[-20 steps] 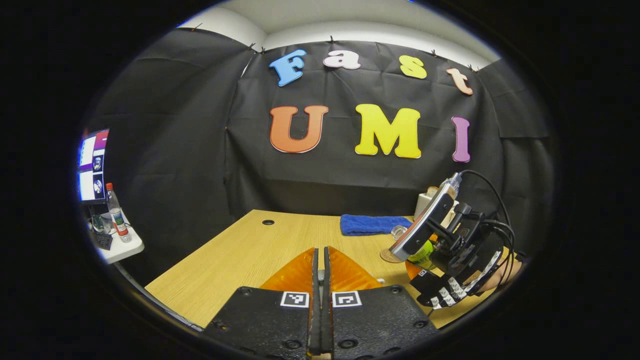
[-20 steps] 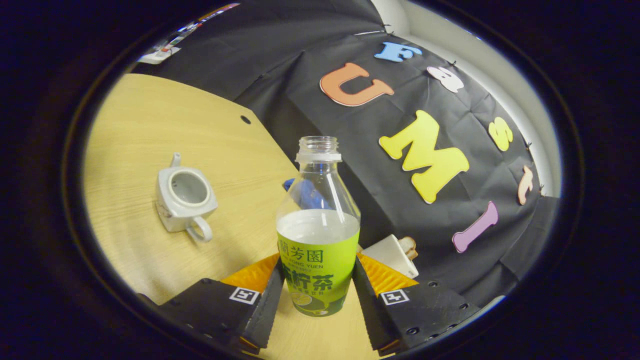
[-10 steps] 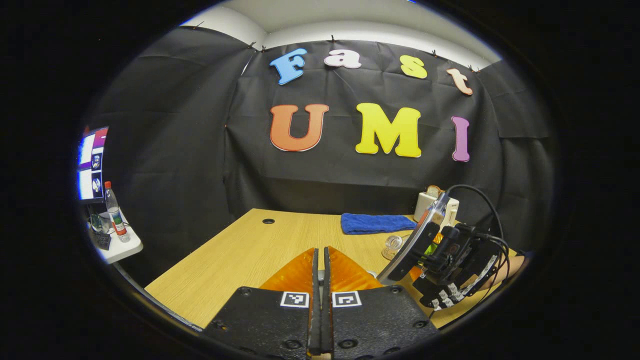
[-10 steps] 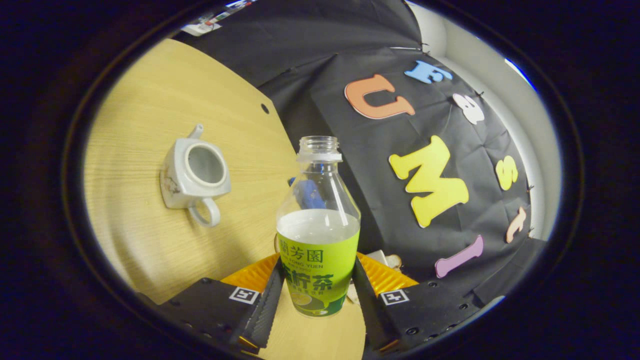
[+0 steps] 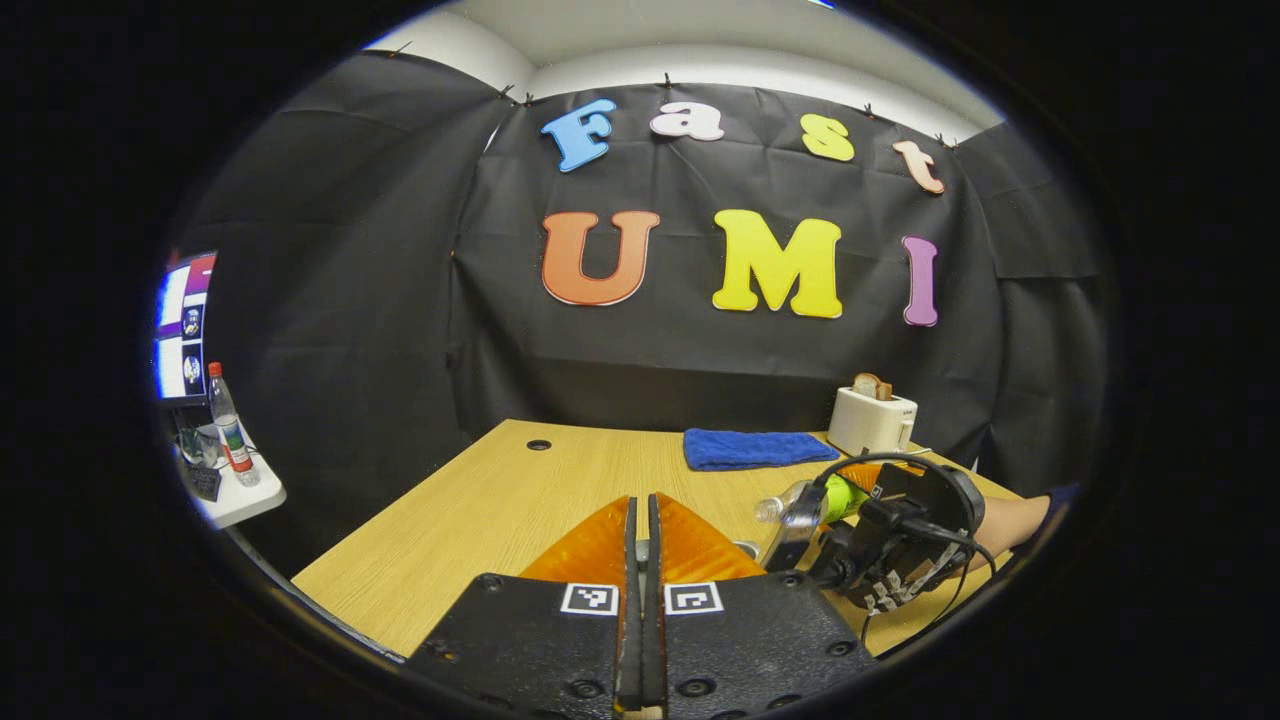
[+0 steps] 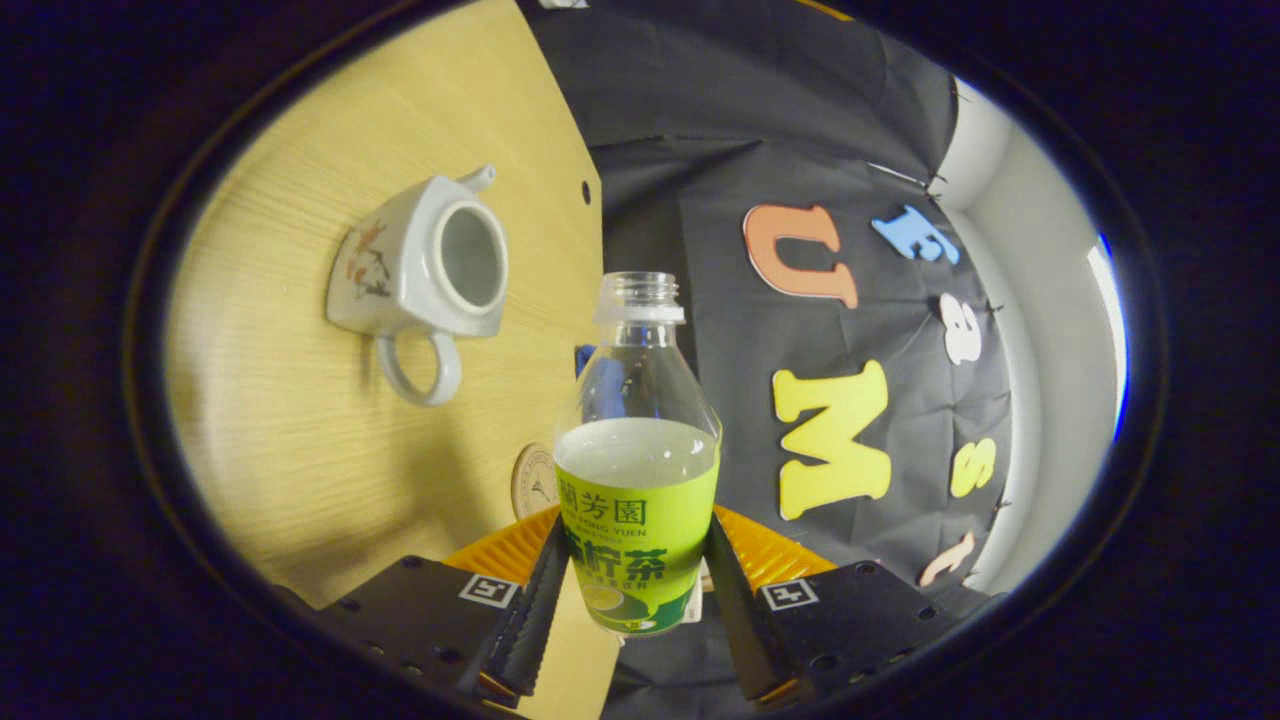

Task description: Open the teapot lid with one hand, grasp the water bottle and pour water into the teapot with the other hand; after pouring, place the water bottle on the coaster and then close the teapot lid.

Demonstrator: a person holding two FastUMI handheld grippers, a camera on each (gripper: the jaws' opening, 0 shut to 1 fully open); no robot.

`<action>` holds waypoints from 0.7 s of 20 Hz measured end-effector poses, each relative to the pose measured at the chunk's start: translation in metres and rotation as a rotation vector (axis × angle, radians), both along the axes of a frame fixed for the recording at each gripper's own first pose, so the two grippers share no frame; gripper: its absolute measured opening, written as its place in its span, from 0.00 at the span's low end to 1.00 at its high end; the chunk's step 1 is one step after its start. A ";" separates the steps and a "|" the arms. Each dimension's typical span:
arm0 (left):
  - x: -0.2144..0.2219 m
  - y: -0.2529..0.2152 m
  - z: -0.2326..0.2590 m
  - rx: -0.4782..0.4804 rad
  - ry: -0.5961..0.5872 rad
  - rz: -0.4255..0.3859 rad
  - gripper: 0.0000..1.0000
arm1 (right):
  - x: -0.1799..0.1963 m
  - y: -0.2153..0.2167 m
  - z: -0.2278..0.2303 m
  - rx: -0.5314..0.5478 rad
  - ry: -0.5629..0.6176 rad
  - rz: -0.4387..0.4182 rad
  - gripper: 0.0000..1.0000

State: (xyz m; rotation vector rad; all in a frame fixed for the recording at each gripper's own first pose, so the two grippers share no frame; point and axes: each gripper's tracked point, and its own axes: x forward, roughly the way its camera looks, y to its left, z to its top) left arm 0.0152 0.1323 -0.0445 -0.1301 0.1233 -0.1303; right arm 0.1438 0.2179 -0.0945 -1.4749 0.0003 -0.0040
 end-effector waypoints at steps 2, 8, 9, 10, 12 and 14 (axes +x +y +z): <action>0.000 0.000 0.000 -0.001 0.000 -0.002 0.03 | 0.000 0.002 0.003 -0.068 -0.014 0.011 0.74; -0.002 -0.001 0.000 0.003 -0.001 -0.009 0.03 | 0.000 0.008 0.015 -0.282 -0.105 0.037 0.73; -0.001 -0.001 0.000 0.003 0.001 -0.009 0.03 | 0.000 0.010 0.017 -0.312 -0.123 0.042 0.72; -0.001 0.000 0.000 0.003 0.002 -0.008 0.03 | 0.000 0.011 0.018 -0.337 -0.131 0.046 0.72; 0.000 0.001 -0.003 0.001 0.009 -0.008 0.03 | 0.001 0.012 0.020 -0.378 -0.146 0.048 0.74; 0.000 0.002 -0.004 0.000 0.015 -0.008 0.03 | 0.002 0.015 0.027 -0.431 -0.189 0.059 0.74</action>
